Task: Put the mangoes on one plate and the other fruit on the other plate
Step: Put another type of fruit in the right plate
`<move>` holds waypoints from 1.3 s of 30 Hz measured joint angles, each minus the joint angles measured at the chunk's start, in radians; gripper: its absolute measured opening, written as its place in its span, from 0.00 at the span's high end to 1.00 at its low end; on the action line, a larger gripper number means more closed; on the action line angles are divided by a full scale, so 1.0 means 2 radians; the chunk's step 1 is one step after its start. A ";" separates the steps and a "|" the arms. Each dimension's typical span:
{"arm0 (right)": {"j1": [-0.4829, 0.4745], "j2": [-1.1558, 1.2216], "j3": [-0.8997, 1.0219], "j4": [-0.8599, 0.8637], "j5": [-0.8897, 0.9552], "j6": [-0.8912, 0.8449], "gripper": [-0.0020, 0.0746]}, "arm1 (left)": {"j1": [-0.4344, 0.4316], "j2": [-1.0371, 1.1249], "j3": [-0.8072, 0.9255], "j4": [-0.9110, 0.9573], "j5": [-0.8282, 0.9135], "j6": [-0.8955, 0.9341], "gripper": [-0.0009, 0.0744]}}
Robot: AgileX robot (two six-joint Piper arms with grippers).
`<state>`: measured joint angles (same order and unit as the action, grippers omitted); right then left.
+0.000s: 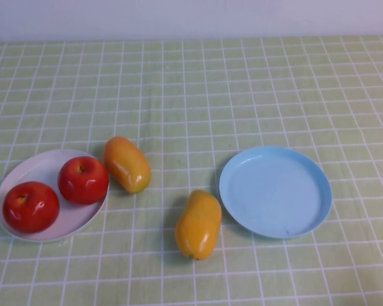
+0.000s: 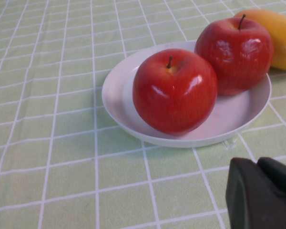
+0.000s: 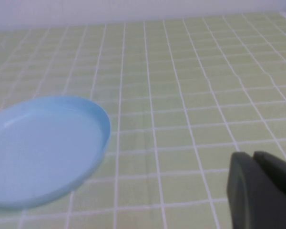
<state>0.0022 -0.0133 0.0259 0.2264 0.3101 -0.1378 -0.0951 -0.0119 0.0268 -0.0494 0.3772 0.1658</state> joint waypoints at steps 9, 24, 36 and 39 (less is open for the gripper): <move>0.000 0.000 0.000 0.263 -0.100 0.000 0.99 | 0.000 0.000 0.000 0.001 0.000 -0.001 0.99; 0.000 0.174 -0.173 0.269 0.166 0.001 0.99 | 0.000 0.000 0.000 0.001 0.000 -0.001 0.99; 0.021 0.453 -0.320 0.189 0.290 -0.006 0.99 | 0.000 0.000 0.000 0.001 0.000 -0.001 0.99; 0.070 0.518 -0.371 0.152 0.289 0.014 0.99 | 0.000 0.000 0.000 0.001 0.000 -0.001 0.99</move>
<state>0.1431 1.0219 -0.7155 0.5310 0.8884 -0.1096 -0.0951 -0.0119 0.0268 -0.0479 0.3772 0.1634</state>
